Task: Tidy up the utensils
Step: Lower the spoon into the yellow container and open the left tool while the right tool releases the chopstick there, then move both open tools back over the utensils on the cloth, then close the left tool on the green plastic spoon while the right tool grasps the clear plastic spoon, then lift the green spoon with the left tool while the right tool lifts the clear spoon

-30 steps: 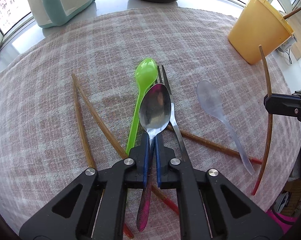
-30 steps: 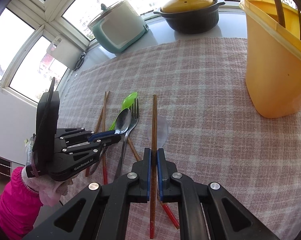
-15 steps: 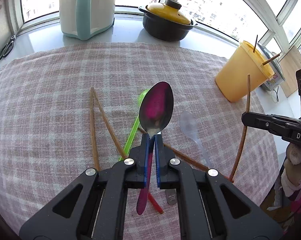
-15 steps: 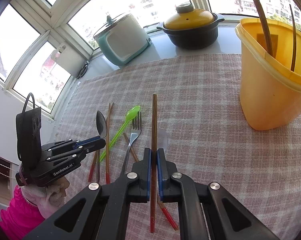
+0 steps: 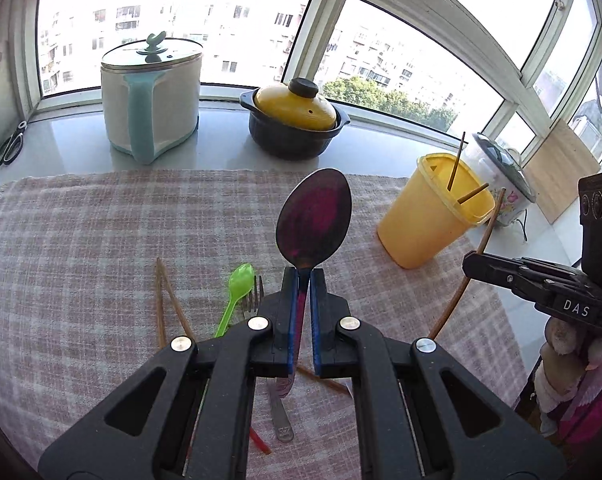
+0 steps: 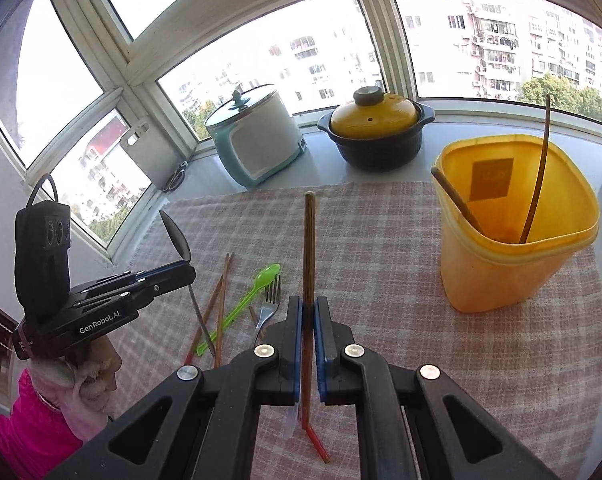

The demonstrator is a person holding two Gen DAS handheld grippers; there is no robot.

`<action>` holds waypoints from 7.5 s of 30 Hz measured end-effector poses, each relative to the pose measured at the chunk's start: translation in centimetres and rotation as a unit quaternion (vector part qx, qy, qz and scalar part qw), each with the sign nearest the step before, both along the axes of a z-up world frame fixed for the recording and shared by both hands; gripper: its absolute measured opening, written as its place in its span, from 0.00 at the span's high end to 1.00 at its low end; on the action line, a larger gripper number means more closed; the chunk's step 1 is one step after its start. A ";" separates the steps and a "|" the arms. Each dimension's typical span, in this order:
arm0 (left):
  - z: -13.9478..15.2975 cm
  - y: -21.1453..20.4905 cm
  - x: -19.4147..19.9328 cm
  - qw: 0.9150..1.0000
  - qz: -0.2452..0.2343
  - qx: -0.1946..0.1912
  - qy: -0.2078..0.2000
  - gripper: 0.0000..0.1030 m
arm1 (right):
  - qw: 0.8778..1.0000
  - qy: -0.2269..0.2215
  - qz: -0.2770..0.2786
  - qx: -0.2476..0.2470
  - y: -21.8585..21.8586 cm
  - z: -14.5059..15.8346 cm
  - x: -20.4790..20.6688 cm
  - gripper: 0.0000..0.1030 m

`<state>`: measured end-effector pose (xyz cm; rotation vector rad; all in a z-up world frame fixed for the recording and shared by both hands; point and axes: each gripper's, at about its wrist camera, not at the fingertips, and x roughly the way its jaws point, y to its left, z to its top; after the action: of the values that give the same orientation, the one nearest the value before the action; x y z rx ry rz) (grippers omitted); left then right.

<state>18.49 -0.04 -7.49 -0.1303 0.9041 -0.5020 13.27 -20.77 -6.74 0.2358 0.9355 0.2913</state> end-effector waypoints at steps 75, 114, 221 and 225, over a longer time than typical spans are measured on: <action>3.3 -21.7 9.6 0.996 -0.077 -0.026 -0.030 0.97 | 0.992 -0.068 -0.106 0.003 -18.1 3.8 6.3 0.92; 2.6 -5.9 3.5 0.998 -0.028 0.040 -0.034 0.69 | 0.986 -0.108 -0.122 -0.031 -10.0 4.8 -2.3 0.01; -9.9 0.9 6.3 0.990 -0.039 0.089 0.102 0.95 | 0.975 0.118 0.082 -0.167 8.0 -13.2 7.0 0.61; -9.3 1.2 6.2 0.991 -0.036 0.086 0.097 0.95 | 0.970 0.112 0.094 -0.194 9.0 -13.7 7.2 0.64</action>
<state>24.66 1.18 -16.82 0.0114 1.1423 -0.4810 20.51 -11.76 -20.42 -0.1857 1.2211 0.2529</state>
